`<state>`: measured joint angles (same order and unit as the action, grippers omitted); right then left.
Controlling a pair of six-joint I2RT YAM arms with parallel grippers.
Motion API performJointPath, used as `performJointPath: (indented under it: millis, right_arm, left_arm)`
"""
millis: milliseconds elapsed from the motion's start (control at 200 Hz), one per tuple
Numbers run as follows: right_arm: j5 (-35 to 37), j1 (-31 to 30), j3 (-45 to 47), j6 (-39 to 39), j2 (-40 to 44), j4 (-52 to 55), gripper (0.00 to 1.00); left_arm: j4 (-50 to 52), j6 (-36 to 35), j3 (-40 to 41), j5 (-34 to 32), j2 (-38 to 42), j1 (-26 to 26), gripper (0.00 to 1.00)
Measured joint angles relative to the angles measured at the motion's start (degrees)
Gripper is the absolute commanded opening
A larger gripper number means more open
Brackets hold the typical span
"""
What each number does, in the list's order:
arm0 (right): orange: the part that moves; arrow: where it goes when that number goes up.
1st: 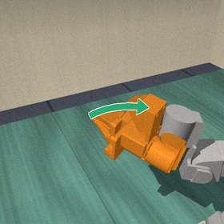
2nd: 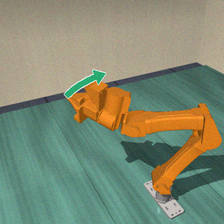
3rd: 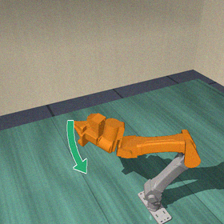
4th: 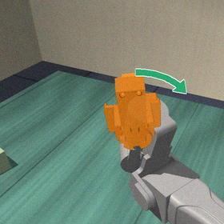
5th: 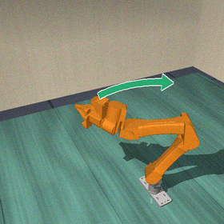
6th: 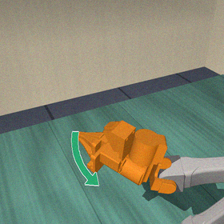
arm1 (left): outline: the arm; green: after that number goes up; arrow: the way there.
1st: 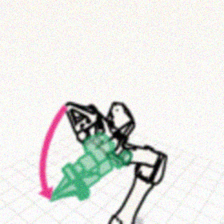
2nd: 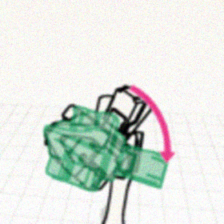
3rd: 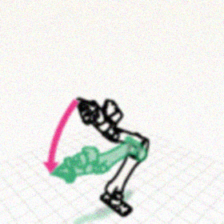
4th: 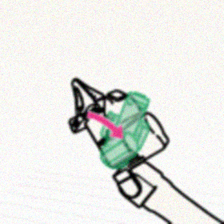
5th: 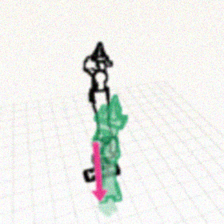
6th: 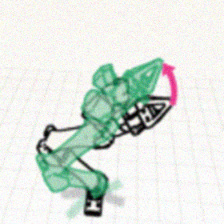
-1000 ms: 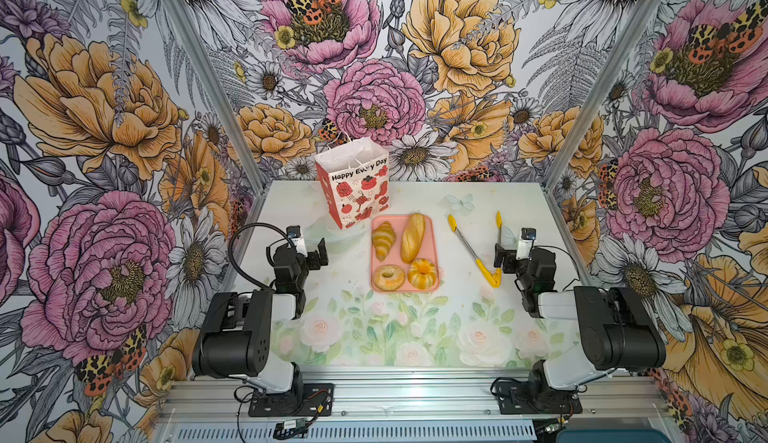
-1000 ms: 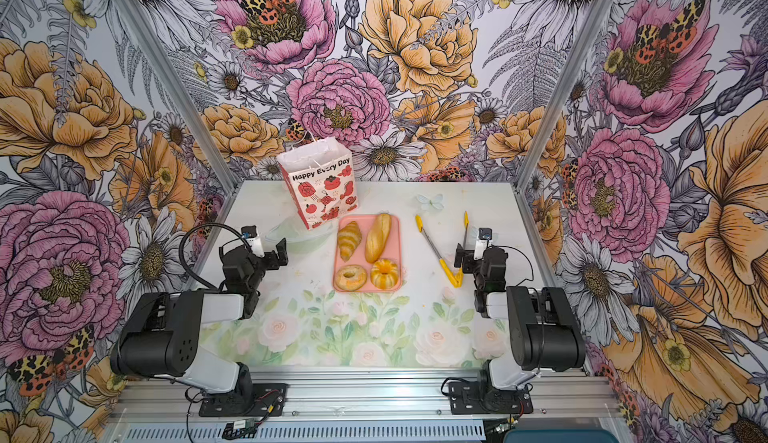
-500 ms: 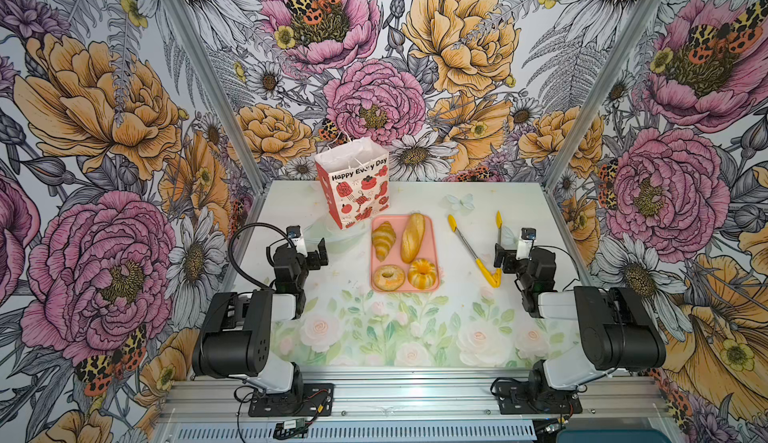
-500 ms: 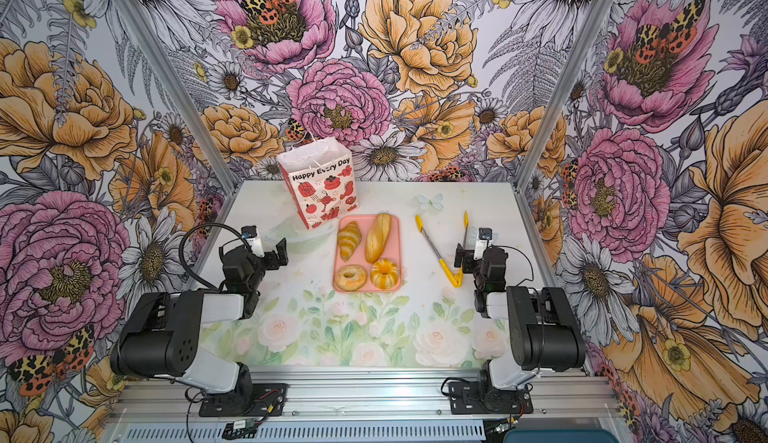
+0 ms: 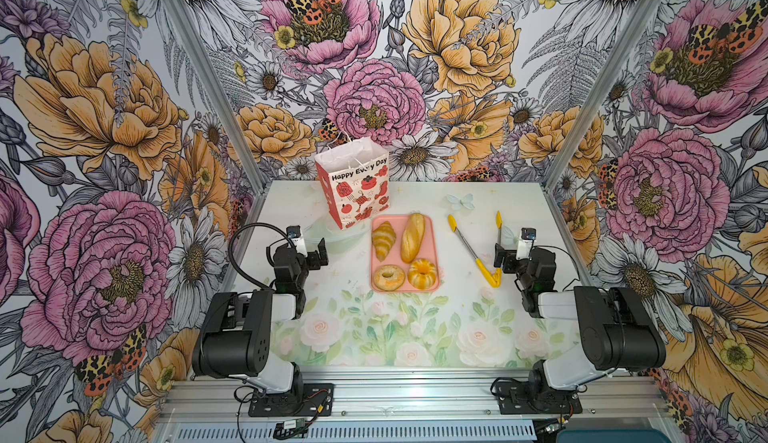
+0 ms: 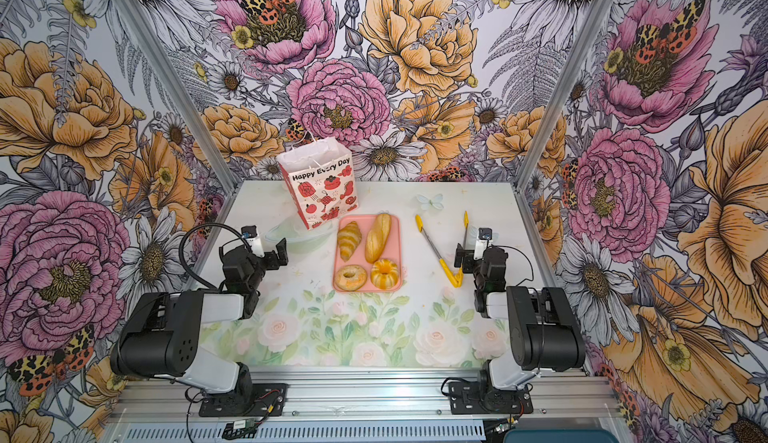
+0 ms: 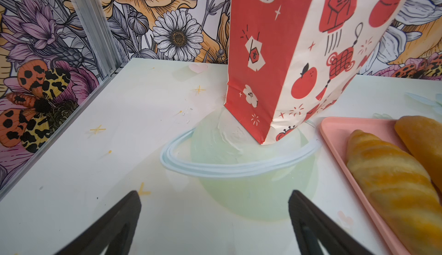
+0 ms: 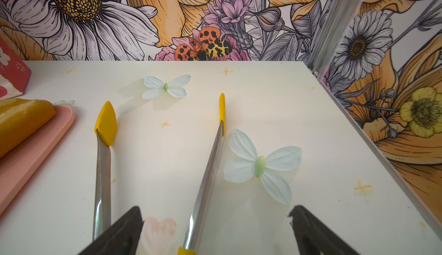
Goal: Pack bread into a paper bag
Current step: Move the paper bag to the center of the board.
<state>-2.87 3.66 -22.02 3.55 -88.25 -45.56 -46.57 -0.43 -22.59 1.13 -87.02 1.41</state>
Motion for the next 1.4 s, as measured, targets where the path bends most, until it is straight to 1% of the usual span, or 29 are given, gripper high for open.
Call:
performJointPath:
  millis: [310,375,525,645,741,841,976,1056,1136,1191,1246,1261,1336,1401]
  right_arm:
    - [-0.5,-0.1,0.0,0.0,0.1,0.0,0.99]
    - [-1.1,-0.1,-0.6,-0.1,0.7,2.1,0.99]
    - [-1.7,-0.7,-8.4,-0.3,5.0,14.5,0.99]
    - [-2.0,-1.1,-13.7,0.4,11.8,22.1,0.99]
    - [-1.9,-1.2,-21.5,2.2,15.6,33.5,0.99]
    - [-2.0,-1.2,-34.3,4.0,15.2,48.9,0.99]
    - [-2.0,-0.9,-51.6,7.9,11.9,68.1,0.99]
    - [-3.6,-0.2,-57.1,8.9,10.4,75.1,0.99]
    - [-5.1,0.1,-58.9,9.3,9.5,79.8,0.99]
    - [-6.3,0.3,-59.3,9.5,9.0,82.6,0.99]
    - [-7.7,0.3,-59.8,10.1,8.5,84.9,0.99]
    - [-8.1,0.3,-60.0,10.3,8.3,85.5,0.99]
    - [-9.2,0.3,-61.7,11.6,7.4,87.6,0.99]
    - [-7.7,-0.2,-63.1,12.3,7.0,88.4,0.99]
  left_arm:
    - [0.0,0.0,0.0,0.0,0.0,0.0,0.99]
    - [0.0,0.0,0.0,0.0,0.0,0.0,0.99]
    - [0.0,0.0,0.0,0.0,0.0,0.0,0.99]
    - [0.0,0.0,0.0,0.0,0.0,0.0,0.99]
    - [0.0,0.0,0.0,0.0,0.0,0.0,0.99]
    - [0.0,0.0,0.0,0.0,0.0,0.0,0.99]
    - [0.0,0.0,0.0,0.0,0.0,0.0,0.99]
    - [0.0,-0.2,0.0,-0.4,0.0,-0.4,0.99]
    - [2.0,-1.0,-0.5,-1.8,0.4,-1.4,0.99]
    - [9.4,-1.4,-3.4,-4.2,2.3,-2.9,0.99]
    - [20.8,-1.9,-9.8,-7.7,4.7,-4.7,0.99]
    - [24.8,-2.1,-12.6,-8.6,5.2,-5.3,0.99]
    - [38.2,-2.6,-26.4,-11.1,6.1,-7.1,0.99]
    - [48.5,-2.5,-39.2,-11.6,6.0,-7.7,0.99]
